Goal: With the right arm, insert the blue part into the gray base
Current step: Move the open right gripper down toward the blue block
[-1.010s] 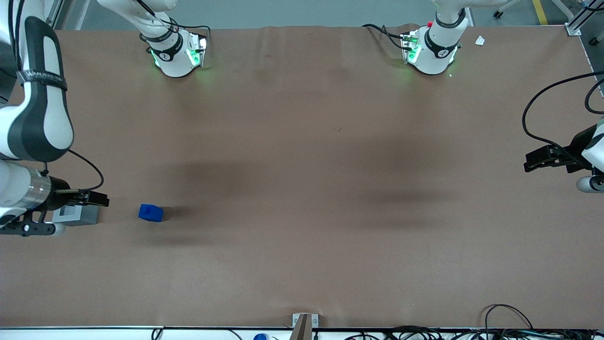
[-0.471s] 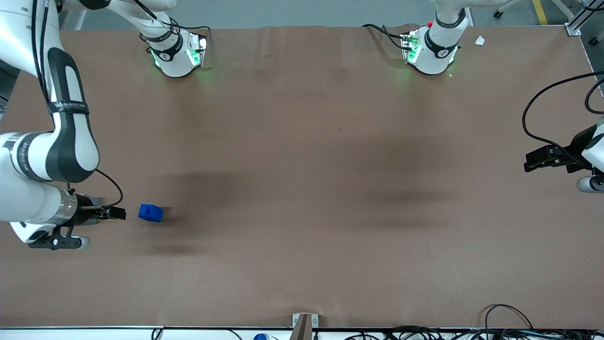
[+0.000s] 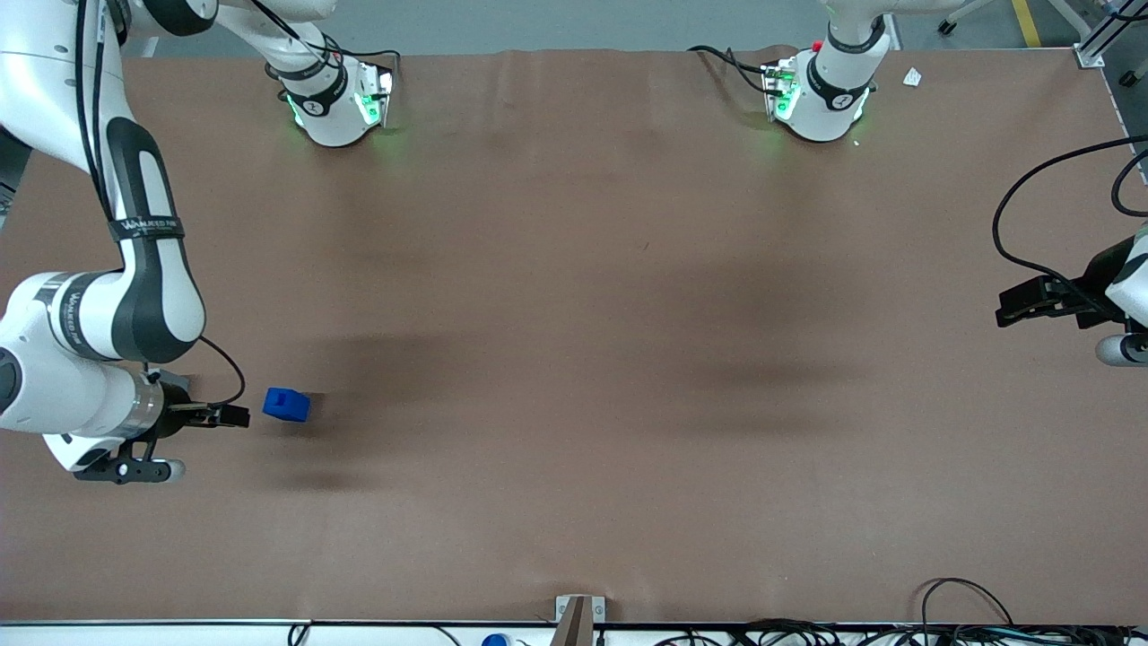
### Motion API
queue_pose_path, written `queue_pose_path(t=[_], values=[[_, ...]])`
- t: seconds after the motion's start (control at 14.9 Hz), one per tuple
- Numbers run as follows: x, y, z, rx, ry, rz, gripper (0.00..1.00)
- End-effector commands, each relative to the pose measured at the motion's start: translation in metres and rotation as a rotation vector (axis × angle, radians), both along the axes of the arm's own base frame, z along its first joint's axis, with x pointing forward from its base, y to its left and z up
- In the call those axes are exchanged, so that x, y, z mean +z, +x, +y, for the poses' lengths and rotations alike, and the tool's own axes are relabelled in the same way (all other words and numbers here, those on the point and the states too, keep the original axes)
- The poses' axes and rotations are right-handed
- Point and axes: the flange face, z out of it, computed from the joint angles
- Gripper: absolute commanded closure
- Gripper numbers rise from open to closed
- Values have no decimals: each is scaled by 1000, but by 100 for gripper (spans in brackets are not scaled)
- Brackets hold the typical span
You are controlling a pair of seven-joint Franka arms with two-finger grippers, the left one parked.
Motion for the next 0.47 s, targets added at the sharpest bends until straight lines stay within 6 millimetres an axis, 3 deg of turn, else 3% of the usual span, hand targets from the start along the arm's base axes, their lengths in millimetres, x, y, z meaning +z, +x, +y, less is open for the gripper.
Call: queue_pose_path(t=[0.0, 0.2, 0.4], values=[[-23, 5, -1, -20, 6, -6, 0], [-50, 4, 0, -19, 7, 15, 0], [-63, -2, 3, -31, 7, 56, 0]])
